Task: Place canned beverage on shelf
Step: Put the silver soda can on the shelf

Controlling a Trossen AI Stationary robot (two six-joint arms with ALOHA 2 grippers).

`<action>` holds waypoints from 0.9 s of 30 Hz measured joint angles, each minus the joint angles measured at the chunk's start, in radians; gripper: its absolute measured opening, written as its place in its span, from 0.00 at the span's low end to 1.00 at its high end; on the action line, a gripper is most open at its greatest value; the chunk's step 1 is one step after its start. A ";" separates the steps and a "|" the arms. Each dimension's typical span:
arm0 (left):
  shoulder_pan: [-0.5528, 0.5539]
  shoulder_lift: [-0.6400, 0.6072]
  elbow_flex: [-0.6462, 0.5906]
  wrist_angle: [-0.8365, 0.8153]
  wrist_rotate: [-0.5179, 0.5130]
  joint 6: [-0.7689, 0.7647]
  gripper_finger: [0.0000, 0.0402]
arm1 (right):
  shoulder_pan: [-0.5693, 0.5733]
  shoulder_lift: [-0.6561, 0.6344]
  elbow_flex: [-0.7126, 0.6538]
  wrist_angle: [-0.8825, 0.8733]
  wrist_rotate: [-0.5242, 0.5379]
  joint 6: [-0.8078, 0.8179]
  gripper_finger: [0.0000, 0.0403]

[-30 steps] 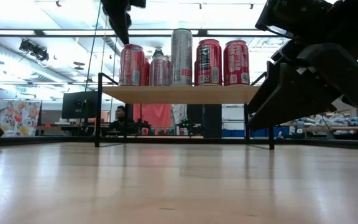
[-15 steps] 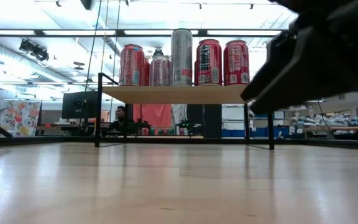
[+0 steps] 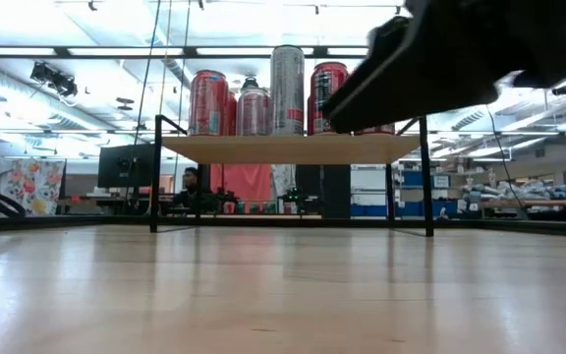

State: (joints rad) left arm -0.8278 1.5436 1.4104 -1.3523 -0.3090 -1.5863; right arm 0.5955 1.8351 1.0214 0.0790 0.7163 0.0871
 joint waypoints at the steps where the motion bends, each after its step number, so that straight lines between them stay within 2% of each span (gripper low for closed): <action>1: -0.017 0.000 -0.013 0.006 -0.029 -0.037 0.92 | -0.012 0.000 0.000 0.011 -0.021 -0.018 0.86; 4: -0.064 0.000 -0.032 0.040 -0.132 -0.124 0.92 | -0.044 0.000 0.000 0.022 -0.072 -0.054 0.86; 8: -0.116 0.001 -0.061 0.058 -0.169 -0.228 0.92 | -0.071 0.000 0.000 0.025 -0.115 -0.087 0.86; 14: -0.162 0.002 -0.096 0.035 -0.140 -0.304 0.92 | -0.085 0.000 0.000 0.059 -0.139 -0.144 0.86; 27: -0.176 0.002 -0.190 0.120 -0.095 -0.292 0.92 | -0.097 0.000 0.000 0.093 -0.188 -0.160 0.86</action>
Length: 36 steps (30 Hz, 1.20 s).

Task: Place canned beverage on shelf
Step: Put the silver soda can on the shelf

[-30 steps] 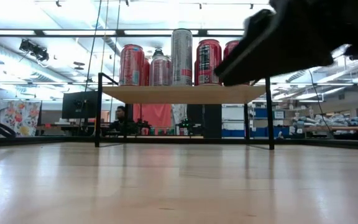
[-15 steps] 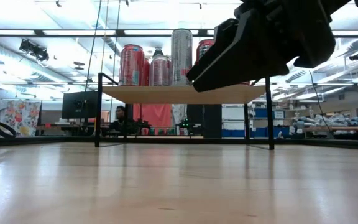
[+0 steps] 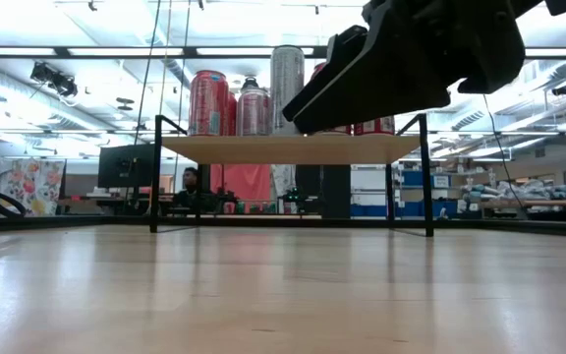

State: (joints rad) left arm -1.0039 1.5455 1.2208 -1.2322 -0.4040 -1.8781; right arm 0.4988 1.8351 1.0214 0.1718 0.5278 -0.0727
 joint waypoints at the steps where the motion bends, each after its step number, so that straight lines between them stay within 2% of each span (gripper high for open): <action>1: 0.000 0.000 -0.007 0.020 0.000 0.012 0.92 | 0.000 0.000 0.000 0.000 0.000 0.002 0.86; 6: 0.000 0.000 -0.051 0.121 -0.005 0.074 0.92 | 0.002 0.000 0.000 0.000 0.000 0.014 0.86; 12: 0.008 0.000 -0.083 0.189 0.024 0.076 0.99 | 0.005 0.000 0.000 -0.001 0.000 0.021 0.86; 25: 0.090 0.000 -0.127 0.199 0.062 0.091 0.99 | 0.005 0.000 0.000 -0.001 0.000 0.021 0.86; 29: 0.114 0.000 -0.152 0.216 0.134 0.104 0.96 | 0.005 0.000 0.000 -0.003 0.000 0.021 0.86; 36: 0.127 -0.001 -0.162 0.254 0.219 0.139 0.81 | 0.005 0.000 0.000 -0.007 0.001 0.021 0.86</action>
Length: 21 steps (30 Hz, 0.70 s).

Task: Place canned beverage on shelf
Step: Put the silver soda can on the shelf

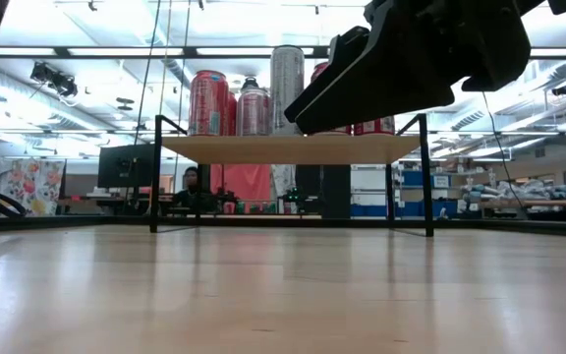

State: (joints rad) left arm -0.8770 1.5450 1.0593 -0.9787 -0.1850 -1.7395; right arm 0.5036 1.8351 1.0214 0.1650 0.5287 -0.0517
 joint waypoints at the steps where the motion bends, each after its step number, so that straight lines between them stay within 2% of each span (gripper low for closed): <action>1: 0.004 0.000 0.001 0.000 0.012 0.010 0.79 | 0.000 0.000 0.000 0.001 0.000 0.000 0.86; 6: 0.058 -0.005 0.003 -0.001 0.043 0.117 0.77 | 0.000 0.000 0.000 0.006 0.000 0.000 0.86; 9: 0.122 -0.002 0.020 -0.011 0.048 0.249 0.77 | 0.000 0.000 0.000 0.006 0.001 0.007 0.86; 13: 0.234 -0.001 0.100 -0.030 0.052 0.475 0.79 | 0.000 0.000 0.000 -0.009 0.017 0.008 0.86; 21: 0.470 -0.002 0.287 -0.218 0.001 1.002 0.80 | 0.020 0.000 0.000 -0.102 0.050 0.101 0.86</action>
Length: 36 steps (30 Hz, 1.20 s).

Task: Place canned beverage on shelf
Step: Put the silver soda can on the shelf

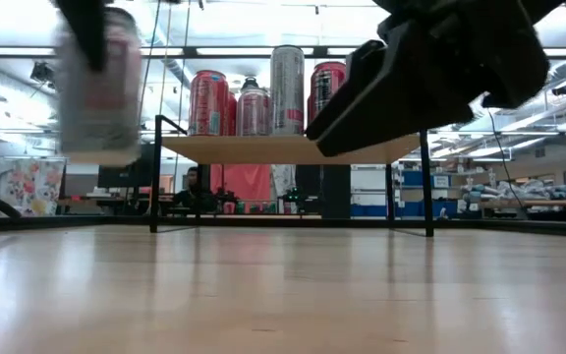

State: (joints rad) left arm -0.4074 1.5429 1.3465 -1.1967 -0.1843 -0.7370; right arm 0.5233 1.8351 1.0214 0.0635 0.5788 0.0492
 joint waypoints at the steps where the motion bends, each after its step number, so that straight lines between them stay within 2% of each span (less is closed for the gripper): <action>1: 0.025 0.000 0.022 -0.014 -0.015 0.066 0.80 | 0.007 0.000 0.000 -0.015 0.012 0.010 0.86; 6: 0.130 0.000 0.130 -0.026 -0.088 0.377 0.80 | 0.045 0.000 0.000 -0.088 0.107 0.060 0.86; 9: 0.185 -0.001 0.186 -0.026 -0.140 0.540 0.80 | 0.055 0.000 0.000 -0.100 0.117 0.099 0.86; 17: 0.365 -0.001 0.238 -0.004 -0.157 0.815 0.80 | 0.069 0.000 0.000 -0.141 0.131 0.218 0.86; 26: 0.529 -0.001 0.237 0.084 -0.125 0.967 0.80 | 0.077 0.000 0.000 -0.192 0.158 0.281 0.86; 36: 0.582 0.002 0.236 0.140 -0.056 0.989 0.80 | 0.077 0.000 0.000 -0.212 0.164 0.273 0.86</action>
State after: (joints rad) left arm 0.1750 1.5444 1.5829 -1.0566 -0.2404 0.2516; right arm 0.6000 1.8351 1.0214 -0.1480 0.7428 0.3223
